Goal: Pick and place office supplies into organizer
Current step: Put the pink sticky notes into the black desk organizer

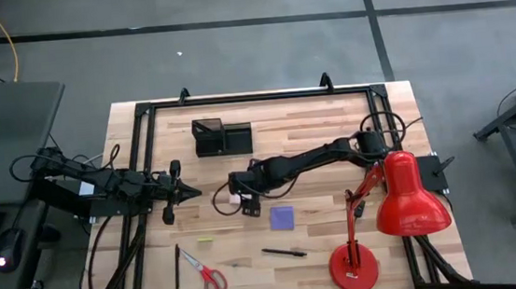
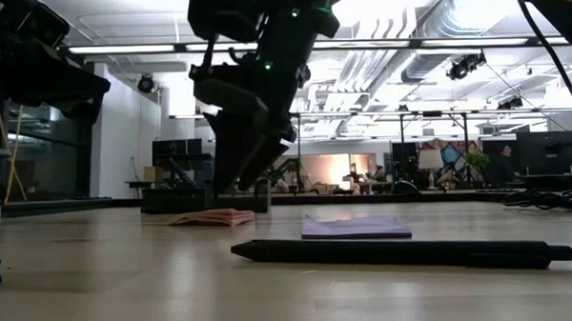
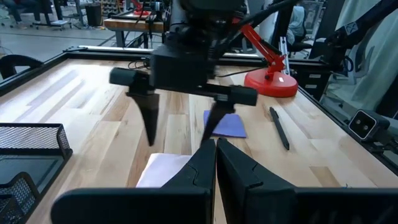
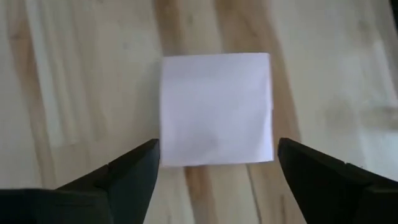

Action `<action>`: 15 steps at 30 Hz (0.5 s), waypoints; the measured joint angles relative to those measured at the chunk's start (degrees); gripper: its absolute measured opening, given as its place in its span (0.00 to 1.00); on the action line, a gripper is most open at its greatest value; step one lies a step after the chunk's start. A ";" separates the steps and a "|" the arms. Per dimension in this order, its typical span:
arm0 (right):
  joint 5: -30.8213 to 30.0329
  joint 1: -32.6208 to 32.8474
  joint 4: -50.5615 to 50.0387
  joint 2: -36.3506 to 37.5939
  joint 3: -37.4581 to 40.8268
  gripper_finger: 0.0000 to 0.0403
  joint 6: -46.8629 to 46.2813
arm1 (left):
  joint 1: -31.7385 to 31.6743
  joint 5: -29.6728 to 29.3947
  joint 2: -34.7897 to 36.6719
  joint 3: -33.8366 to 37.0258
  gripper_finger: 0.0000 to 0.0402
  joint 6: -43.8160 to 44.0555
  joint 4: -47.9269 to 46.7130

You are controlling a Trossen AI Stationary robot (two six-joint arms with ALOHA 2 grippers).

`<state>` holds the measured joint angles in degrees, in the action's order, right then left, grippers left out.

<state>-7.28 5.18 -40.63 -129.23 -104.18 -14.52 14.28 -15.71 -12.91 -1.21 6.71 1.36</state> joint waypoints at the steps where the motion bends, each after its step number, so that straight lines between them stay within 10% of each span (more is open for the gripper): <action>1: 0.31 -0.21 0.40 0.00 0.00 0.80 -0.62 | 0.00 -0.01 0.00 -0.01 0.00 0.01 -0.01; 15: 0.50 -0.57 4.78 -1.57 0.02 0.82 -3.49 | -0.01 -0.01 0.00 0.01 0.00 0.01 -0.01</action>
<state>-6.78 4.61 -35.85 -130.80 -104.16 -18.00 14.28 -15.72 -12.91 -1.20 6.71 1.34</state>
